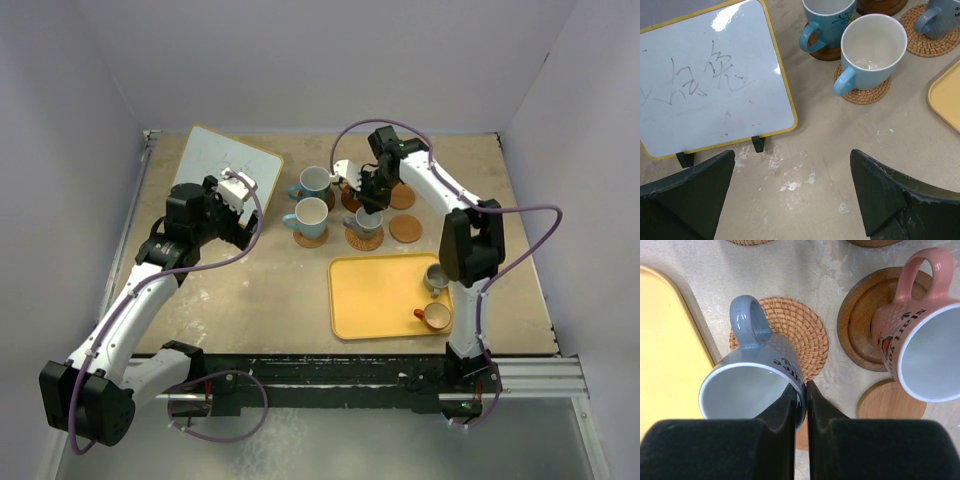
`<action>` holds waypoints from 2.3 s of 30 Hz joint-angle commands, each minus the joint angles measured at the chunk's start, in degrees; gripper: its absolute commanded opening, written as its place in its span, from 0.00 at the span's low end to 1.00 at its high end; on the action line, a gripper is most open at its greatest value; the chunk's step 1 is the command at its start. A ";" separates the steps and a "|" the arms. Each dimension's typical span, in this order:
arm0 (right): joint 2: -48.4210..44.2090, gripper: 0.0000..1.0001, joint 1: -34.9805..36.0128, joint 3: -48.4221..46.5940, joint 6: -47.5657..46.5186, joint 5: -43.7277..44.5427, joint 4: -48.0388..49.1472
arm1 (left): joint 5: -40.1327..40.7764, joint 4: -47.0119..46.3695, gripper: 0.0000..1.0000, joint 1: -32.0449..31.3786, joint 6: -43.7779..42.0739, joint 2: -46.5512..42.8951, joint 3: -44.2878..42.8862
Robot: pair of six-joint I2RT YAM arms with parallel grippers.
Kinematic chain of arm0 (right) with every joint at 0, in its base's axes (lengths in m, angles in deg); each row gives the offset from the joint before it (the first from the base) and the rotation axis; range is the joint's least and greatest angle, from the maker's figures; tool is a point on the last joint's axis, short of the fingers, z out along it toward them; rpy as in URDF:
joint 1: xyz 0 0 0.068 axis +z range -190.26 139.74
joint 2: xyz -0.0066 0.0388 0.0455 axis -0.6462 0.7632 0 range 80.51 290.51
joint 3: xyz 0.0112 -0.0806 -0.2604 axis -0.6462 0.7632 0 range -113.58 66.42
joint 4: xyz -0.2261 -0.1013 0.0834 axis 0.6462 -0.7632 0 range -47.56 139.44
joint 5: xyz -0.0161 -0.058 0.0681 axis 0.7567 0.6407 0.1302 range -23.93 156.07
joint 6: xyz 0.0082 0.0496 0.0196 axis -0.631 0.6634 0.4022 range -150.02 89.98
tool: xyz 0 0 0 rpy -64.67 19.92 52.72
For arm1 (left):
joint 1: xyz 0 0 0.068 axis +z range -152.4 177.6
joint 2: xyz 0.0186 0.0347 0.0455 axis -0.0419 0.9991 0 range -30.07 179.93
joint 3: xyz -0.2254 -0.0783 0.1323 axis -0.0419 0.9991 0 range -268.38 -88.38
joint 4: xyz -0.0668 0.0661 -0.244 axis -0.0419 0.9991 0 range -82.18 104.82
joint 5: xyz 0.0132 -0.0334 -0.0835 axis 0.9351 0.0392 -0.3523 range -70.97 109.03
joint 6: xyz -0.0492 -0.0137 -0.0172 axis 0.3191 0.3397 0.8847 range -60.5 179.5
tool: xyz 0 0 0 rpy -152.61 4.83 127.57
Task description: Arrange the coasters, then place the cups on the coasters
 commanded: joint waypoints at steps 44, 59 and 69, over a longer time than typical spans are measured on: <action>-0.86 0.34 -0.17 -3.38 1.02 -0.38 -0.19 | -2.23 -1.36 0.93 0.66 -0.83 -1.59 0.51; -14.14 0.52 -0.25 2.42 8.69 3.84 5.47 | -1.01 -1.69 0.94 0.69 -1.02 -2.46 0.54; -25.59 0.55 -2.37 8.18 13.75 8.38 4.64 | 11.98 -3.47 0.94 0.70 -1.28 -3.48 -1.60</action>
